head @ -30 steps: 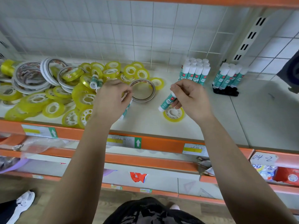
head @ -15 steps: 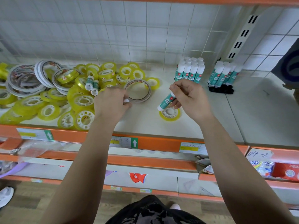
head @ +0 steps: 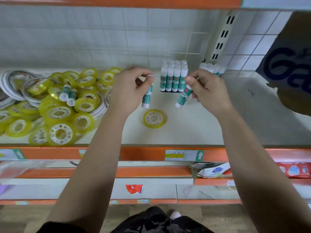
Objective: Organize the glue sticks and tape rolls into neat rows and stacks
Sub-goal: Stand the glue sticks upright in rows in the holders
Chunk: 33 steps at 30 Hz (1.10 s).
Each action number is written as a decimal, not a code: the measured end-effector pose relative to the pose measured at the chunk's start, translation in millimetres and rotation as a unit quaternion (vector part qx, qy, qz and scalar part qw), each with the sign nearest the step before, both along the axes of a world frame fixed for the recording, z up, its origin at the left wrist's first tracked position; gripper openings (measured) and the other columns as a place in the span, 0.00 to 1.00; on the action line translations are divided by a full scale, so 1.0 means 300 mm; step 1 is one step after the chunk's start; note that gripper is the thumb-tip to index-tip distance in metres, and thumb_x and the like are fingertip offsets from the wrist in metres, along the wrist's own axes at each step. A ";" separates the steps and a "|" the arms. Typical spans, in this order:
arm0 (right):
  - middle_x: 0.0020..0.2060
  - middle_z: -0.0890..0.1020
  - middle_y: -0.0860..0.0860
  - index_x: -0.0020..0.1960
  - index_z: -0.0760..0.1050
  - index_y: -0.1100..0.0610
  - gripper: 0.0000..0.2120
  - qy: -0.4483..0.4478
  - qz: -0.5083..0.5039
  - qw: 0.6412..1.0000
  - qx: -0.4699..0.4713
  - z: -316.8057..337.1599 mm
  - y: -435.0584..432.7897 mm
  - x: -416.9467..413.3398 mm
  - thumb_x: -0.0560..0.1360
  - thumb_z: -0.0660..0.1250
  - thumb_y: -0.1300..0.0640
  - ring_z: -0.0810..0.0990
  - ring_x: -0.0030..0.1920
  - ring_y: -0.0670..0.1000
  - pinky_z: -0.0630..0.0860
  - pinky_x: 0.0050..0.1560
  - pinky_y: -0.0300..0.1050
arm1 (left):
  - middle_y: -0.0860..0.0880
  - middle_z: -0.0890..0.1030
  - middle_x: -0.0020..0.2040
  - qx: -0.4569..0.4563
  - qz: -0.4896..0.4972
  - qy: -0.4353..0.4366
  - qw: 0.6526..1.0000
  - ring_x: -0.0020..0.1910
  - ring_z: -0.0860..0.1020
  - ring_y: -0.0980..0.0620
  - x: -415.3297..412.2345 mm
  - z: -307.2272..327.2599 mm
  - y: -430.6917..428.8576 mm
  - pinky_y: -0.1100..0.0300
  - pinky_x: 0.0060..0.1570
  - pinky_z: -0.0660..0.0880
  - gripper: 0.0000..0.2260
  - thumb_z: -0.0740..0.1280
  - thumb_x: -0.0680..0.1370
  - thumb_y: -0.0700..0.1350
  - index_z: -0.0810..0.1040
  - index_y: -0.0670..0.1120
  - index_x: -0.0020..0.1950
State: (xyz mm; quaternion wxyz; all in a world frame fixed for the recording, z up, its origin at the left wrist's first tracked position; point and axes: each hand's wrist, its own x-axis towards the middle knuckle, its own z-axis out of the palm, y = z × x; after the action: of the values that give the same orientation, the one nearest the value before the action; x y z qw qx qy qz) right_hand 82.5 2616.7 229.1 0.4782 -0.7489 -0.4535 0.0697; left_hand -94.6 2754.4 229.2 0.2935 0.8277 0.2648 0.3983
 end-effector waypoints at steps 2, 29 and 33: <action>0.27 0.78 0.48 0.40 0.75 0.49 0.09 0.015 -0.001 1.000 -0.012 0.017 -0.032 0.049 0.78 0.67 0.49 0.74 0.28 0.46 0.71 0.33 0.44 | 0.52 0.82 0.40 -0.037 -0.032 -0.015 0.999 0.37 0.79 0.53 0.059 0.001 -0.012 0.64 0.42 0.75 0.06 0.69 0.77 0.44 0.83 0.46 0.51; 0.36 0.82 0.53 0.46 0.77 0.57 0.04 -0.115 -0.086 0.990 -0.012 0.001 -0.094 0.422 0.71 0.70 0.60 0.76 0.32 0.45 0.70 0.38 0.32 | 0.59 0.78 0.38 -0.036 -0.075 -0.003 0.997 0.33 0.74 0.62 0.400 -0.065 -0.136 0.73 0.39 0.68 0.11 0.65 0.78 0.38 0.84 0.47 0.56; 0.35 0.79 0.48 0.50 0.77 0.59 0.08 -0.120 -0.079 0.989 -0.016 -0.014 -0.077 0.422 0.71 0.71 0.61 0.75 0.32 0.42 0.69 0.37 0.27 | 0.59 0.78 0.38 -0.068 -0.062 -0.013 0.996 0.31 0.72 0.62 0.394 -0.074 -0.140 0.75 0.37 0.66 0.11 0.65 0.78 0.37 0.84 0.45 0.57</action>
State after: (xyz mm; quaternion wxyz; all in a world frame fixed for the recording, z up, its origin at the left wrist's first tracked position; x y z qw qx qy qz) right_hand 209.1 2593.7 224.8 0.4123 -0.7930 -0.4455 -0.0516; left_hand 23.7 2712.4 207.0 0.3765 0.8157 0.2353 0.3709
